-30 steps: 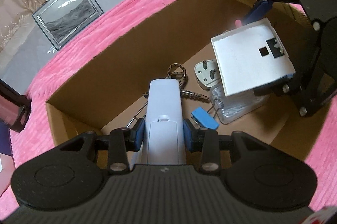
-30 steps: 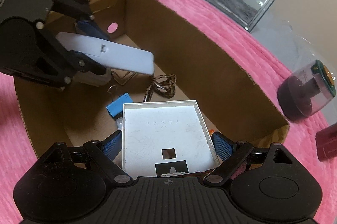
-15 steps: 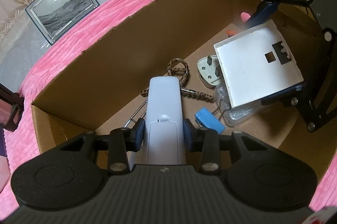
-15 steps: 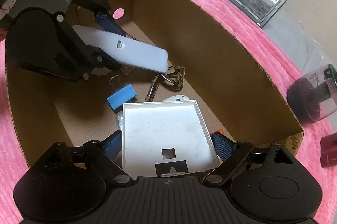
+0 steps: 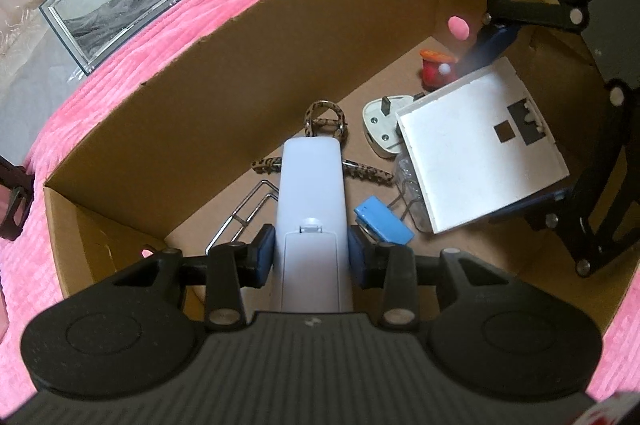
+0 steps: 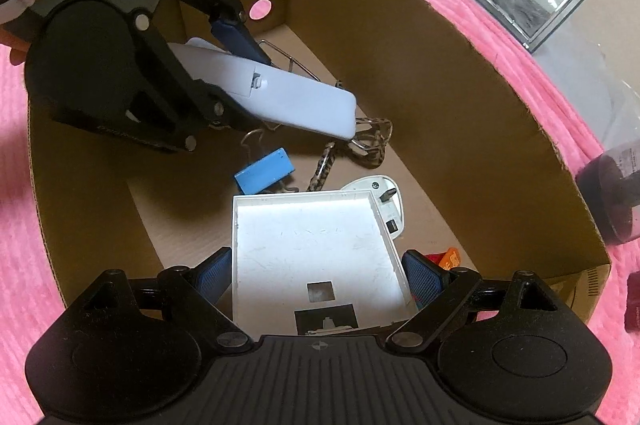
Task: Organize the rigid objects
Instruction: 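Lower both tools into the box and open them to release the items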
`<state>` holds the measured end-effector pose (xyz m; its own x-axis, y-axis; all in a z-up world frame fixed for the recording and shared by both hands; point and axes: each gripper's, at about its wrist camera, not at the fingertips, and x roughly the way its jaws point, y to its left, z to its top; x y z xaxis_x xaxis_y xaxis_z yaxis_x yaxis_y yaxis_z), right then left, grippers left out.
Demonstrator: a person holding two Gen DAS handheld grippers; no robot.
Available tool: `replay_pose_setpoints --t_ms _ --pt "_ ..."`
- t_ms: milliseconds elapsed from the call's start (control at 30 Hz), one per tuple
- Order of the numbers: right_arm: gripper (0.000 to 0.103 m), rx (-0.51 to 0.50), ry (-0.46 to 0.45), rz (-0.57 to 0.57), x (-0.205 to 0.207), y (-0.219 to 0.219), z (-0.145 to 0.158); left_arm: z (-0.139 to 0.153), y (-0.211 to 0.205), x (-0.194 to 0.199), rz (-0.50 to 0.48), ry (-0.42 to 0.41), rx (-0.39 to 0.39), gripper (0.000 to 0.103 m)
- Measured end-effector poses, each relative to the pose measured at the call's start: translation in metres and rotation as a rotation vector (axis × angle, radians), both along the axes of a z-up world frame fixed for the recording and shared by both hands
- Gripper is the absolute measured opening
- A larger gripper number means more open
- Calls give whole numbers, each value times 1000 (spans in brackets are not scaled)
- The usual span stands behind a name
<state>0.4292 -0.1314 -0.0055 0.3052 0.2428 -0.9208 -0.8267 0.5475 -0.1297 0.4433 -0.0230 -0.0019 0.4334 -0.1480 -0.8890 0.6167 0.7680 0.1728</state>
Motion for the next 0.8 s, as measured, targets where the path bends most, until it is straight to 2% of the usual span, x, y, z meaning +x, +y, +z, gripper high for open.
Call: replay_pose_setpoints --t_ms 367,800 --pt "87 -8 13 -7 2 1 -5 -2 -4 1 -3 2 20 34" --pt "87 -15 7 -10 1 0 -8 1 -2 -1 4 8 0 33"
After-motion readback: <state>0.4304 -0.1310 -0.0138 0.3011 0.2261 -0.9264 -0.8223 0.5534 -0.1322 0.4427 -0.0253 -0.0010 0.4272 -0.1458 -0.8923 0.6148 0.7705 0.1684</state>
